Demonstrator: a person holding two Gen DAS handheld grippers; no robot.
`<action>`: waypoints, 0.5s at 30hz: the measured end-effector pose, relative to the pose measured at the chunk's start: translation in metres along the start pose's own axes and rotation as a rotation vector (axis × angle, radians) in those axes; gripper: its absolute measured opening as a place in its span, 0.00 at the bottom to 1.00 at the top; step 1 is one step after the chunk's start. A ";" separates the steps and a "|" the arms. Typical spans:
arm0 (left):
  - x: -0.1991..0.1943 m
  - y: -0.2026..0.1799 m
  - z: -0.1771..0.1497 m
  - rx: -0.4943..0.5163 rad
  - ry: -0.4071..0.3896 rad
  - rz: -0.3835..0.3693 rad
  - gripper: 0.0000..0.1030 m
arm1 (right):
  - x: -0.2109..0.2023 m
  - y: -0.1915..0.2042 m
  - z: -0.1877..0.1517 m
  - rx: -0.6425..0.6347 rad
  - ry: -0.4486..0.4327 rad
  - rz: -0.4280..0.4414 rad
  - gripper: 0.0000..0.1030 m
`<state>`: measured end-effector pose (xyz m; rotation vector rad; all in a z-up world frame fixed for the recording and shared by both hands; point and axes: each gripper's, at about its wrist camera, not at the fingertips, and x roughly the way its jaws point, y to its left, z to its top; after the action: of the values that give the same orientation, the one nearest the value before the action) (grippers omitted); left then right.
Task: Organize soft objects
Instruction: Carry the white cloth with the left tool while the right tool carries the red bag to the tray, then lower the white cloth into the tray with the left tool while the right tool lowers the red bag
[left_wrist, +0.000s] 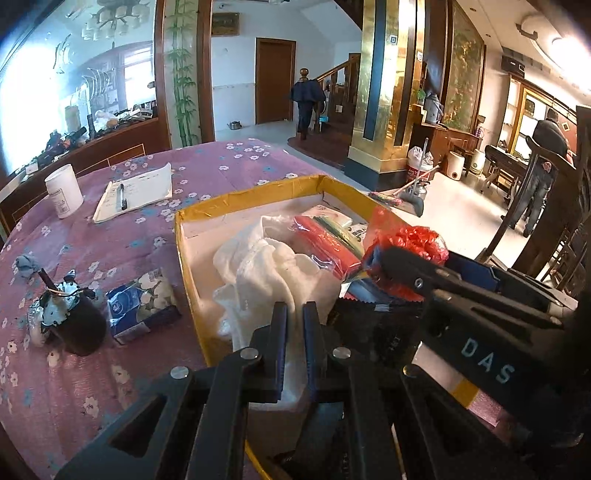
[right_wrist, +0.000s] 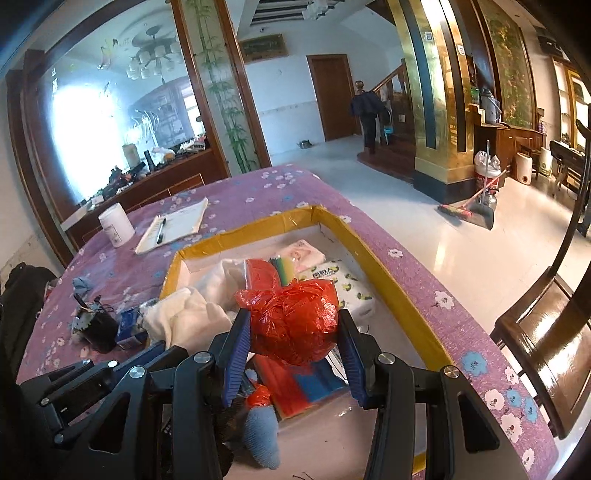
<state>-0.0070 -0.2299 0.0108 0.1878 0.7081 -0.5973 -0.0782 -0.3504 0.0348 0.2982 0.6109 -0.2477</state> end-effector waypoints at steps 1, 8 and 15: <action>0.000 0.000 0.000 0.002 -0.001 -0.001 0.08 | 0.002 -0.001 0.000 0.000 0.004 0.000 0.48; 0.002 -0.005 -0.001 0.027 -0.013 0.004 0.08 | 0.013 0.003 -0.003 -0.008 0.028 -0.003 0.48; 0.002 -0.009 -0.002 0.042 -0.016 0.005 0.08 | 0.019 0.003 -0.003 -0.007 0.035 -0.010 0.48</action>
<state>-0.0118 -0.2376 0.0085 0.2230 0.6796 -0.6090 -0.0639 -0.3490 0.0222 0.2935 0.6479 -0.2501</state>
